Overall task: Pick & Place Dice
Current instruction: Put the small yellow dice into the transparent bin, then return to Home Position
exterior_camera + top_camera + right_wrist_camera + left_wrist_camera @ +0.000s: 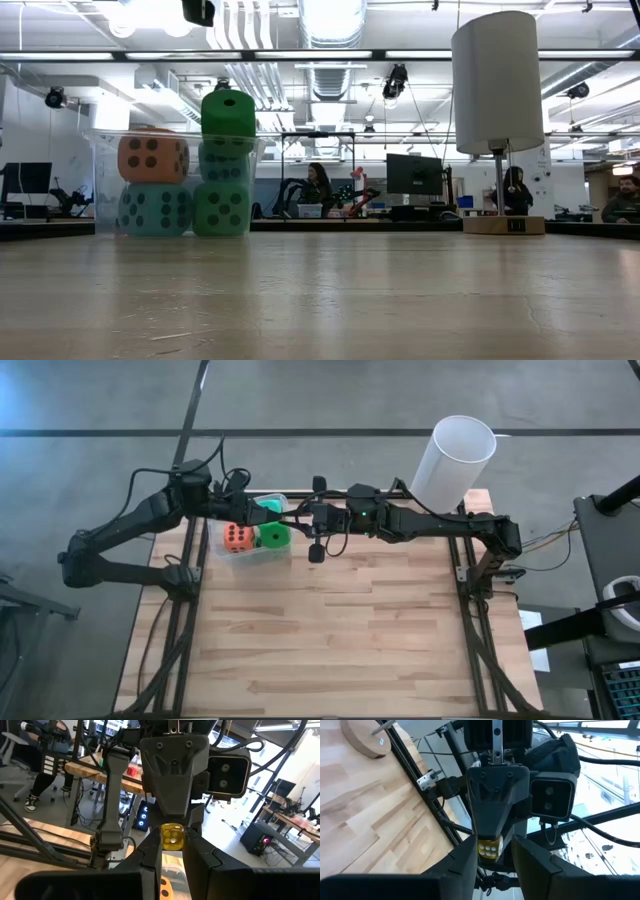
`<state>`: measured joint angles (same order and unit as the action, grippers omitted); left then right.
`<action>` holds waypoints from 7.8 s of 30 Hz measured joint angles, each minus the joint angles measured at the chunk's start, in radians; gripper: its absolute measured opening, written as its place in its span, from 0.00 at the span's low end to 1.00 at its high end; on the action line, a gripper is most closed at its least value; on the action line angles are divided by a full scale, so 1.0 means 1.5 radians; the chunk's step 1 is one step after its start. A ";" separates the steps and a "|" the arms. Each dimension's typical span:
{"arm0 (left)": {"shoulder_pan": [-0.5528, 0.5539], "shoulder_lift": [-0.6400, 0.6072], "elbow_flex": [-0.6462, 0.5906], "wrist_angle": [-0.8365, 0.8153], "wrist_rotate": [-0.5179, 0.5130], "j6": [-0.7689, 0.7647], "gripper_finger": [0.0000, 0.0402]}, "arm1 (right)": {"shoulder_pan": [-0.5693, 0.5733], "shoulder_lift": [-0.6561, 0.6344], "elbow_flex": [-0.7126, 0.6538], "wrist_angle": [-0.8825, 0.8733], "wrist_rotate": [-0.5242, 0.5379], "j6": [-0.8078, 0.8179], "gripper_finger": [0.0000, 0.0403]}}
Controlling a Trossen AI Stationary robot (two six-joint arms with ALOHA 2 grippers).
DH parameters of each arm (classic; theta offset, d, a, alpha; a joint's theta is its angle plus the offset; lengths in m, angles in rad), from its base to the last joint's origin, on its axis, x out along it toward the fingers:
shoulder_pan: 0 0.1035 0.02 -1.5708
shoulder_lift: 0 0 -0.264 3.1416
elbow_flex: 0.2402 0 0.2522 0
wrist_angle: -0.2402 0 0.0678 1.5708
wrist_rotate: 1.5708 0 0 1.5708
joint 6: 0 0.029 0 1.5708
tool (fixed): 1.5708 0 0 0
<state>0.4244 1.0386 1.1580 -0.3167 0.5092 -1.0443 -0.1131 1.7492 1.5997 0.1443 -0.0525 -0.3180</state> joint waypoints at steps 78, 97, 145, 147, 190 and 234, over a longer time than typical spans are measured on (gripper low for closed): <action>0.022 0.014 0.001 0.016 0.025 0.016 0.13 | 0.004 -0.068 0.007 -0.118 0.019 -0.015 0.58; 0.104 -0.016 0.001 -0.368 -0.245 0.218 0.13 | 0.004 -0.158 0.007 -0.300 0.020 0.054 0.59; 0.108 0.007 0.060 -0.573 -0.602 0.256 0.12 | 0.003 -0.210 0.053 -0.382 0.053 0.066 0.25; 0.095 -0.026 0.059 -0.573 -0.601 0.267 0.04 | 0.003 -0.235 0.053 -0.403 0.053 0.075 0.16; -0.121 -0.559 -0.309 -0.030 -0.418 0.524 0.00 | 0.055 -0.905 -0.579 -0.101 0.054 0.273 0.03; -0.121 -0.693 -0.341 -0.092 -0.421 0.564 0.00 | 0.055 -1.165 -0.696 -0.121 0.107 0.223 0.03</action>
<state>0.2436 -0.0002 0.6468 -0.4543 -0.1230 -0.1978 -0.0311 0.0010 0.5562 -0.0376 0.1085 0.0167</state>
